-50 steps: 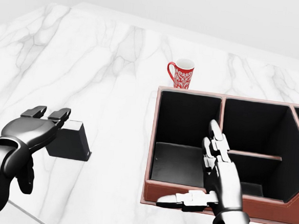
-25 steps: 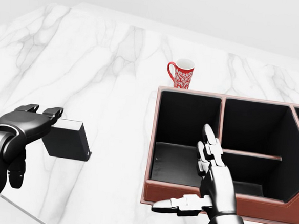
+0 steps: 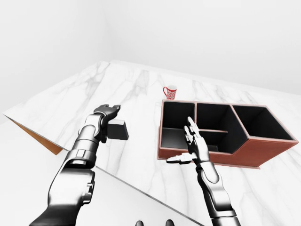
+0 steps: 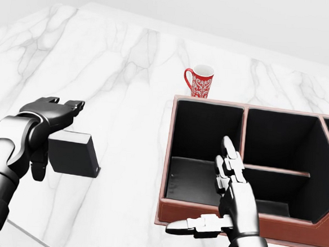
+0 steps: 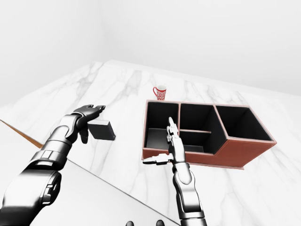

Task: Pick up the book and place it in the right compartment of the caddy.

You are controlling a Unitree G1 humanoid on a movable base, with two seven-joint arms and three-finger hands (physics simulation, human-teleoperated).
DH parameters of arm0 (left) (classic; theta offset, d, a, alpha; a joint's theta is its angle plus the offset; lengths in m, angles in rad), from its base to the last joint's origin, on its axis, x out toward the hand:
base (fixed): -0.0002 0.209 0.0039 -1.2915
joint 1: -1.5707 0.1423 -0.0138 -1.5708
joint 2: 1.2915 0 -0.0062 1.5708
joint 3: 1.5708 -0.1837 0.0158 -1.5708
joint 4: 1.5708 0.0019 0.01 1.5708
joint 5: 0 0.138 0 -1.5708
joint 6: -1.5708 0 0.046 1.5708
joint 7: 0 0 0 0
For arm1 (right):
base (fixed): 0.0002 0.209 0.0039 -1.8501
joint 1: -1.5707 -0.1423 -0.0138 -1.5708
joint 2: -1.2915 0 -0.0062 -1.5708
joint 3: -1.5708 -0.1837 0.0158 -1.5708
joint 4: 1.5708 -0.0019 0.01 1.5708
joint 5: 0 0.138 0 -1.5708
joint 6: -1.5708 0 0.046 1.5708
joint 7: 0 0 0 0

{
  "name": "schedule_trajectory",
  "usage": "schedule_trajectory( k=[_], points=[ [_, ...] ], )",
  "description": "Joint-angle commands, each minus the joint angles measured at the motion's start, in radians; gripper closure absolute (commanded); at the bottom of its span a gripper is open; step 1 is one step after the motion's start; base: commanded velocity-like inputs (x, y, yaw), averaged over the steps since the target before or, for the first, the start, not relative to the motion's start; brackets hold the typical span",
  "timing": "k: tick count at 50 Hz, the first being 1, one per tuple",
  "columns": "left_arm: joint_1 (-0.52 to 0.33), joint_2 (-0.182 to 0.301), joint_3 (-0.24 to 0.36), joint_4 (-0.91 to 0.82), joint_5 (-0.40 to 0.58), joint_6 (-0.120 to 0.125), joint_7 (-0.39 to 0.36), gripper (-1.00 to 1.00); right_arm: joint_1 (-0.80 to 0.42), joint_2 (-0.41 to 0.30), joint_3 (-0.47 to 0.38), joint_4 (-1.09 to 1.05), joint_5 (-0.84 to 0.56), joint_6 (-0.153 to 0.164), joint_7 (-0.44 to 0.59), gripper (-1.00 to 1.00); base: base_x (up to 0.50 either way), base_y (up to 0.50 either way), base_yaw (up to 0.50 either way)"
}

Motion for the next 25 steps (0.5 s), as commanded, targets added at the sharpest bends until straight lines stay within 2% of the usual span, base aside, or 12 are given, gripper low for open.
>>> schedule_trajectory(
  k=[1, 6, 10, 16, 17, 18, 20, 21, 22, 23, 25],
  points=[
    [-0.113, -0.017, -0.036, 0.227, -0.018, 0.0, 0.09, -1.0, 0.0, 0.001, 0.002, -0.004, 0.0, 0.005, -0.003, -1.0, 0.0, 0.0, 0.0],
    [-0.133, -0.024, -0.049, 0.285, -0.02, 0.0, 0.112, -1.0, -0.003, 0.001, -0.001, 0.025, 0.003, -0.019, 0.001, -1.0, 0.0, 0.0, 0.0],
    [-0.155, -0.032, -0.049, 0.313, -0.036, 0.006, 0.109, -1.0, 0.0, 0.001, 0.003, 0.003, 0.004, -0.001, 0.001, -1.0, 0.0, 0.0, 0.0],
    [-0.156, -0.043, -0.046, 0.345, -0.058, 0.024, 0.095, -1.0, -0.003, 0.001, 0.001, 0.026, 0.006, -0.02, 0.003, -1.0, 0.0, 0.0, 0.0],
    [-0.156, -0.042, -0.049, 0.347, -0.058, 0.026, 0.099, -1.0, -0.009, 0.005, -0.001, 0.1, 0.003, -0.088, 0.006, -1.0, 0.0, 0.0, 0.0],
    [-0.157, -0.042, -0.051, 0.354, -0.057, 0.03, 0.107, -1.0, -0.015, 0.006, -0.002, 0.144, 0.003, -0.098, 0.008, -1.0, 0.0, 0.0, 0.0],
    [-0.156, -0.044, -0.052, 0.358, -0.06, 0.034, 0.107, -1.0, -0.003, 0.003, 0.006, 0.028, 0.005, -0.024, 0.002, -1.0, 0.0, 0.0, 0.0],
    [-0.157, -0.045, -0.052, 0.361, -0.06, 0.037, 0.112, -1.0, -0.008, 0.005, 0.004, 0.093, 0.004, -0.084, 0.006, -1.0, 0.0, 0.0, 0.0],
    [-0.158, -0.045, -0.052, 0.363, -0.061, 0.039, 0.113, -1.0, -0.005, 0.003, 0.005, 0.054, 0.006, -0.047, 0.005, -1.0, 0.0, 0.0, 0.0],
    [-0.157, -0.046, -0.053, 0.363, -0.061, 0.04, 0.115, -1.0, -0.003, 0.003, 0.006, 0.029, 0.007, -0.025, 0.004, -1.0, 0.0, 0.0, 0.0],
    [-0.157, -0.047, -0.053, 0.363, -0.062, 0.042, 0.112, -1.0, 0.0, 0.003, 0.008, 0.019, 0.006, -0.018, 0.003, -1.0, 0.0, 0.0, 0.0]
  ],
)
